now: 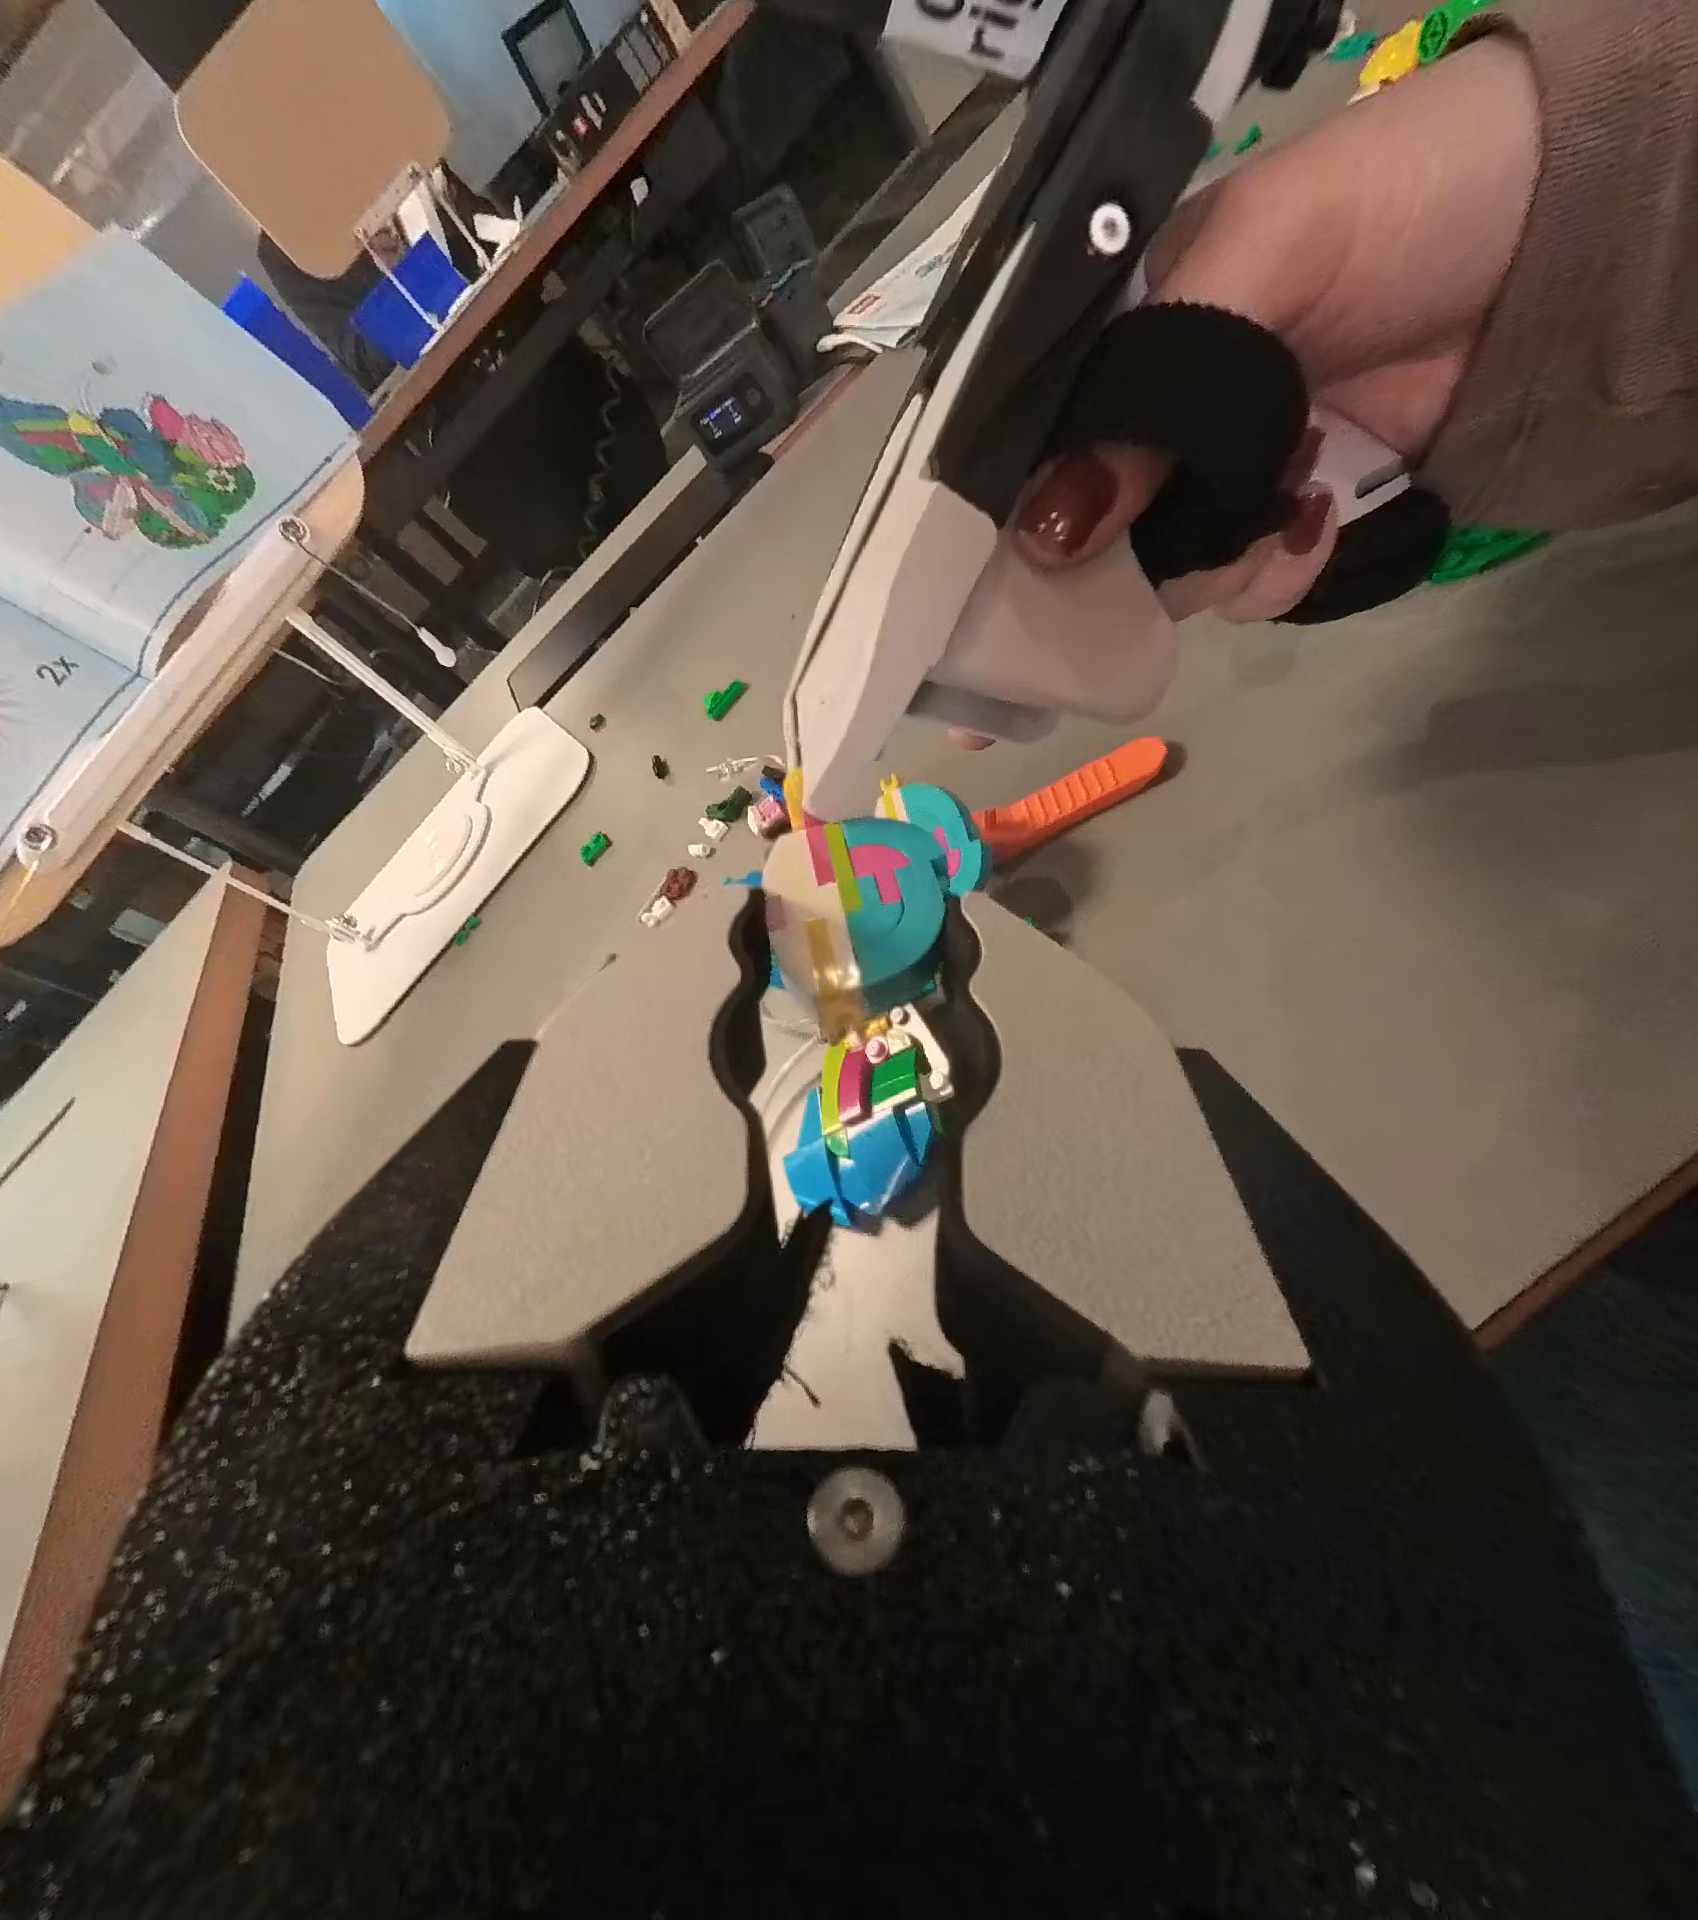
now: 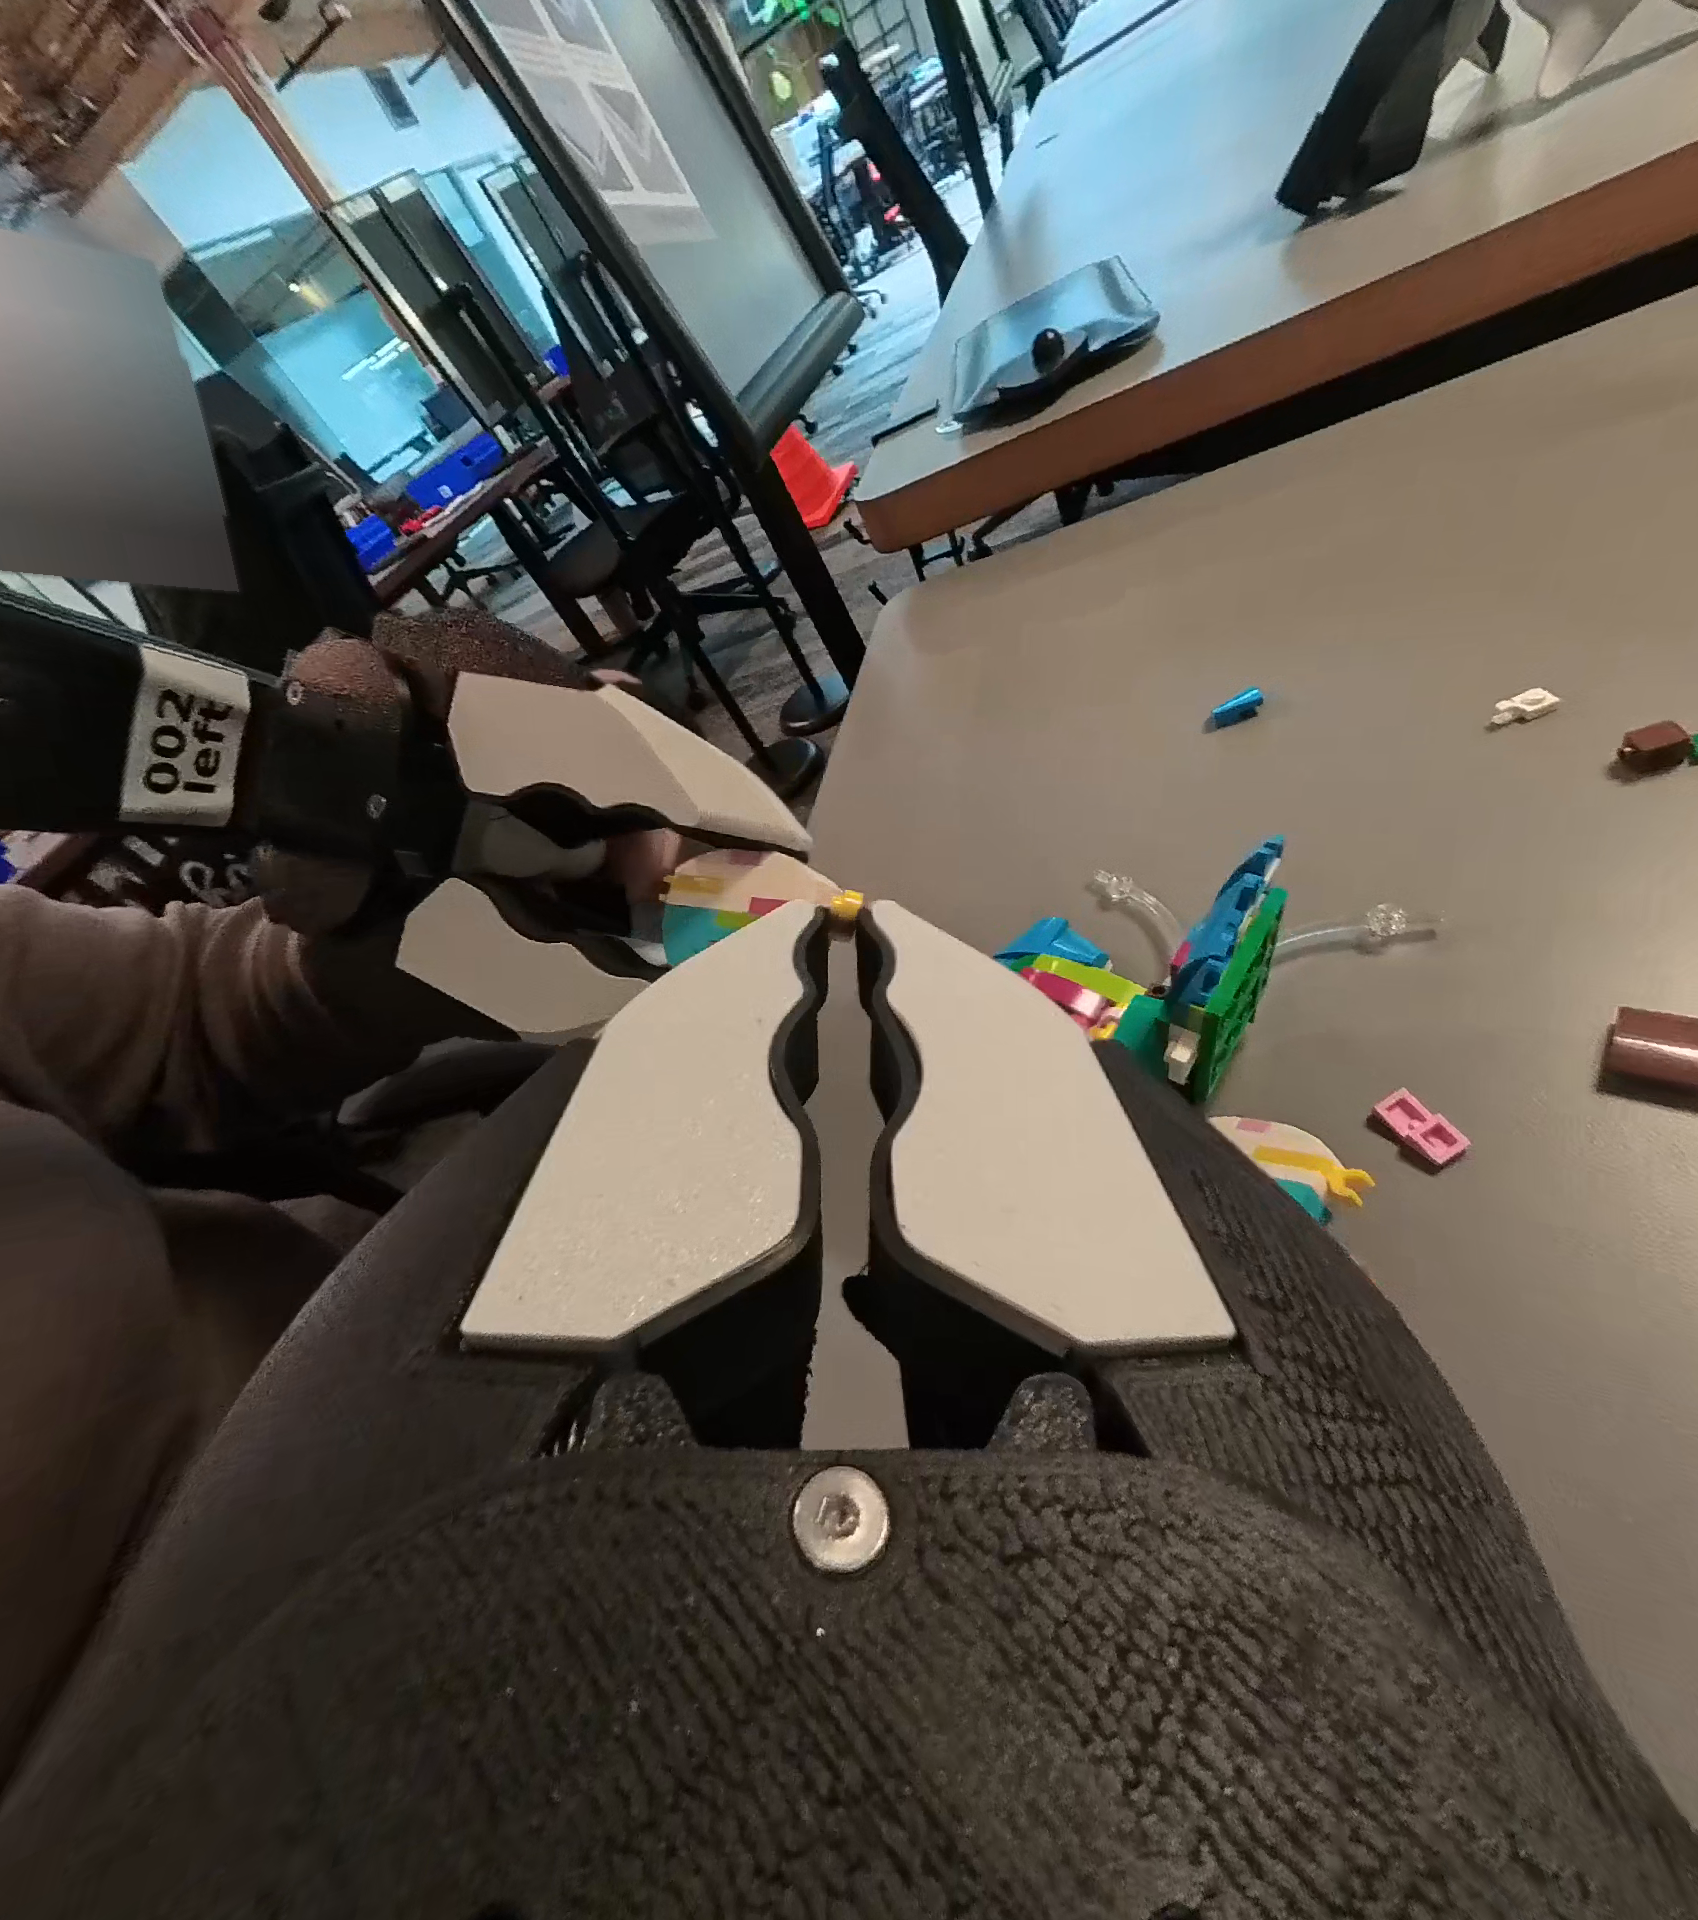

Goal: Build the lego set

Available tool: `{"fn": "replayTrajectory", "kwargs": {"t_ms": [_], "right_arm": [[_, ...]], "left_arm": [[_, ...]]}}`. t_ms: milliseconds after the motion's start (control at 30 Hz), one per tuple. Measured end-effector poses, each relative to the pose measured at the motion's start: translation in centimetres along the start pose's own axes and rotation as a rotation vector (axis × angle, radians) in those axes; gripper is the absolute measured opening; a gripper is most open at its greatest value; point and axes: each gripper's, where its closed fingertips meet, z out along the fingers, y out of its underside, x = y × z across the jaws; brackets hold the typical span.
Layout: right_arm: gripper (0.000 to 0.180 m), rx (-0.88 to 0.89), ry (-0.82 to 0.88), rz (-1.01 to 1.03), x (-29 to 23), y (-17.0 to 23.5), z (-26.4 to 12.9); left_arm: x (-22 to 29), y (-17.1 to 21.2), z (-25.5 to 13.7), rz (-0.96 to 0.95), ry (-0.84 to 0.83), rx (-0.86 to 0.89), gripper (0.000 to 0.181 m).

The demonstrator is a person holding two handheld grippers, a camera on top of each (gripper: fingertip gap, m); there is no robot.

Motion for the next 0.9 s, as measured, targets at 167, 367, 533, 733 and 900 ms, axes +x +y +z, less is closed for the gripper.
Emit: {"fn": "replayTrajectory", "kwargs": {"t_ms": [167, 367, 533, 733, 900], "right_arm": [[0.013, 0.012, 0.246, -0.088, 2.8, -0.6, -0.7], [0.006, -0.028, 0.411, -0.228, 4.1, -0.8, -2.0], [0.0, -0.169, 0.458, -0.308, 4.9, 1.1, -1.2], [0.0, -0.297, 0.47, -0.373, 5.5, 3.1, -0.7], [0.0, -0.317, 0.456, -0.352, 5.8, 3.7, -0.5]], "left_arm": [[0.0, 1.2, 0.7, -0.133, -0.008, -0.074, 0.032], [2.5, 4.3, 1.9, -0.36, 0.12, -0.235, 0.032], [3.4, 5.3, 2.5, -0.461, 0.182, -0.312, 0.032], [3.5, 5.6, 3.1, -0.514, 0.231, -0.371, 0.032], [3.3, 5.5, 3.3, -0.503, 0.238, -0.38, 0.032]]}}
